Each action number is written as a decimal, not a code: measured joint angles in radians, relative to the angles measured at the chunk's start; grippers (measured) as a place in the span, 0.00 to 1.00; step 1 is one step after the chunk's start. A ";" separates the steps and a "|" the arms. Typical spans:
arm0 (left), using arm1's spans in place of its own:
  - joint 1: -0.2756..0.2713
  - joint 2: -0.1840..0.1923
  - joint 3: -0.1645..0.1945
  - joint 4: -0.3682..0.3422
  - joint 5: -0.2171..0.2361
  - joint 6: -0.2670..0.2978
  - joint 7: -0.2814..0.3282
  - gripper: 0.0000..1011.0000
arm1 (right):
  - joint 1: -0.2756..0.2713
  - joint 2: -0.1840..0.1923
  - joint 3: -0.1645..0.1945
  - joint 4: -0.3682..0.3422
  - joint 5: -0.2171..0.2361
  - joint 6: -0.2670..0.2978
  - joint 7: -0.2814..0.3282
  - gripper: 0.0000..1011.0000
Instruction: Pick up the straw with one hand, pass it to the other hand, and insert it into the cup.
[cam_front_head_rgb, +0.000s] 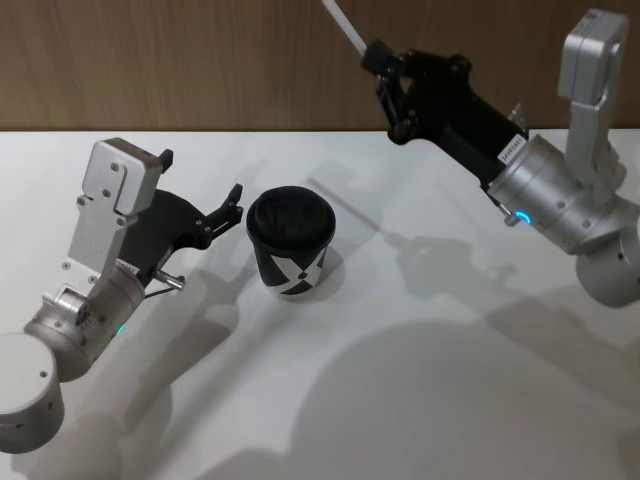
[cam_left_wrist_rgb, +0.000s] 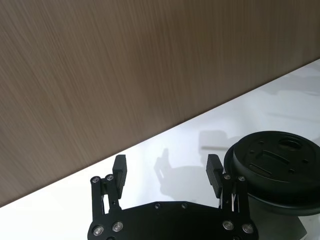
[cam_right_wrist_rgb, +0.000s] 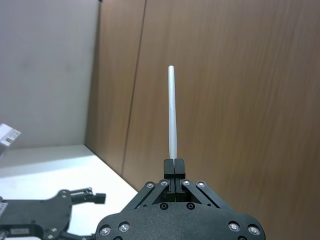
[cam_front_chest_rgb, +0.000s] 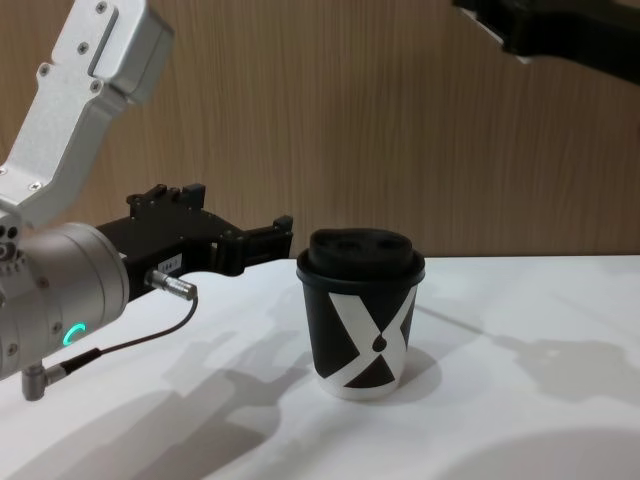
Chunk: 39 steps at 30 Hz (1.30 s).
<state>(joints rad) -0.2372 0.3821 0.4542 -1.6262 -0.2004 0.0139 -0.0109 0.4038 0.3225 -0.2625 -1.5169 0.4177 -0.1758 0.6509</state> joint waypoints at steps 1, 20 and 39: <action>0.000 0.000 0.000 0.000 0.000 0.000 0.000 0.99 | 0.007 -0.001 -0.002 0.008 0.010 -0.002 0.010 0.01; 0.000 0.000 0.000 0.000 0.000 0.000 0.000 0.99 | 0.147 -0.082 -0.013 0.223 0.287 0.065 0.224 0.01; 0.000 0.000 0.000 0.000 0.000 0.000 0.000 0.99 | 0.152 -0.063 -0.047 0.286 0.383 0.178 0.287 0.01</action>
<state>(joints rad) -0.2372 0.3821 0.4542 -1.6262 -0.2004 0.0139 -0.0109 0.5556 0.2592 -0.3094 -1.2313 0.8006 0.0024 0.9381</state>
